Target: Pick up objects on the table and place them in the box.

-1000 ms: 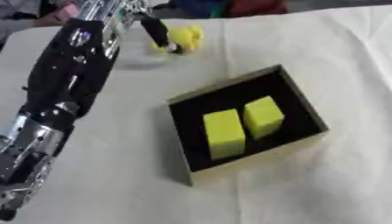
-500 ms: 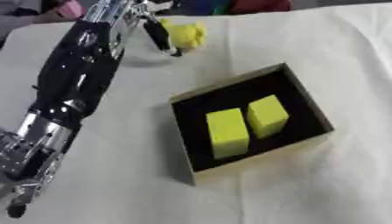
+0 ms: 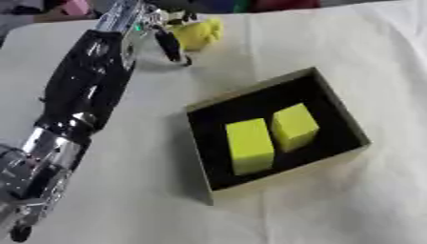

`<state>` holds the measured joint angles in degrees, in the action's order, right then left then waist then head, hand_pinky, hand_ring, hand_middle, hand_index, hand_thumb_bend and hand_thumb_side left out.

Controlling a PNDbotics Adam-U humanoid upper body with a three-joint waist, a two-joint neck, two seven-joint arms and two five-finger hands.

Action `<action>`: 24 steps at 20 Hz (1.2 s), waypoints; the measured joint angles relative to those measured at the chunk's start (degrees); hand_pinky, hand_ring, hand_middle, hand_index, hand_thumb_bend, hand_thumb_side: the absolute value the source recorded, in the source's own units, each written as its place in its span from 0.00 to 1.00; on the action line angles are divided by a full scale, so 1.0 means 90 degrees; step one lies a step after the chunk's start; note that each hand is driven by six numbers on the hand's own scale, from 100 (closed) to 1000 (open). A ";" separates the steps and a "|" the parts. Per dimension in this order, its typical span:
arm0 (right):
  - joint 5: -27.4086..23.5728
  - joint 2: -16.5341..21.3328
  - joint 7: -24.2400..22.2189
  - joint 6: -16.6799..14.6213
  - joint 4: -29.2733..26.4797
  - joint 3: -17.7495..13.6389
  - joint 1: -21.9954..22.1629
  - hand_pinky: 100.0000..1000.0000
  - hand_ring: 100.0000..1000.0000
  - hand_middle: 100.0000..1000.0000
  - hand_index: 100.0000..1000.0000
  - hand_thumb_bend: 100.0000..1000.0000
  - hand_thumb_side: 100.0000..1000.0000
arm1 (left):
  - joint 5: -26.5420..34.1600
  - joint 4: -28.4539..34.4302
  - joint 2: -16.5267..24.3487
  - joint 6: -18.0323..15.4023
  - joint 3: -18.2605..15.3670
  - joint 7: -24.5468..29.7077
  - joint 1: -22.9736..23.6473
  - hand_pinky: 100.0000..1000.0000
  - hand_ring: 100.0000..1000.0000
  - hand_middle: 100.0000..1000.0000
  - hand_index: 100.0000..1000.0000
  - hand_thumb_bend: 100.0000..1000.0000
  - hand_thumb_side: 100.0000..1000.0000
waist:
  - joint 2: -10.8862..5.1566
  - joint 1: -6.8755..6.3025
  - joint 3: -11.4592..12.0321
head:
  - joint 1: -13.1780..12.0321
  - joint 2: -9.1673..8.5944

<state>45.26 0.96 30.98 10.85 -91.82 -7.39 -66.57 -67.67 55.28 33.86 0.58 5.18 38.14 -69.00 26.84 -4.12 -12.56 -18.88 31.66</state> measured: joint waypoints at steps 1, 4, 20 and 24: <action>-0.0004 0.0006 0.0000 0.0001 0.0013 0.0000 -0.0001 0.81 0.79 0.65 0.78 0.00 0.96 | -0.0004 -0.0009 0.0000 0.0037 -0.0015 -0.0045 0.0000 0.83 0.89 0.86 0.97 0.31 0.15 | 0.0014 -0.0001 -0.0006 | -0.0008 -0.0007; -0.0034 0.0039 -0.0005 0.0006 0.0071 0.0000 -0.0019 0.81 0.78 0.65 0.78 0.00 0.97 | -0.0017 -0.0014 0.0002 0.0139 -0.0033 -0.0209 -0.0007 0.81 0.88 0.84 0.96 0.24 0.12 | 0.0061 -0.0005 -0.0025 | -0.0017 -0.0053; -0.0220 0.0054 0.0024 0.0072 0.0193 -0.0003 -0.0031 0.81 0.78 0.64 0.77 0.00 0.98 | -0.0070 -0.0207 0.0059 0.0805 -0.0092 -0.0967 -0.0082 0.56 0.57 0.42 0.66 0.14 0.11 | 0.0161 -0.0088 -0.0196 | -0.0131 -0.0276; -0.0255 0.0056 0.0029 0.0076 0.0193 -0.0005 0.0005 0.81 0.78 0.64 0.77 0.00 0.98 | -0.0361 -0.0204 0.0058 0.0865 -0.0092 -0.1361 -0.0085 0.50 0.47 0.34 0.57 0.05 0.03 | 0.0161 -0.0083 -0.0177 | -0.0128 -0.0275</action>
<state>42.97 1.46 31.24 11.54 -90.09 -7.43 -66.53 -70.93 53.44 34.39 8.37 4.36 25.89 -69.77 28.29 -4.86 -14.15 -20.03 29.18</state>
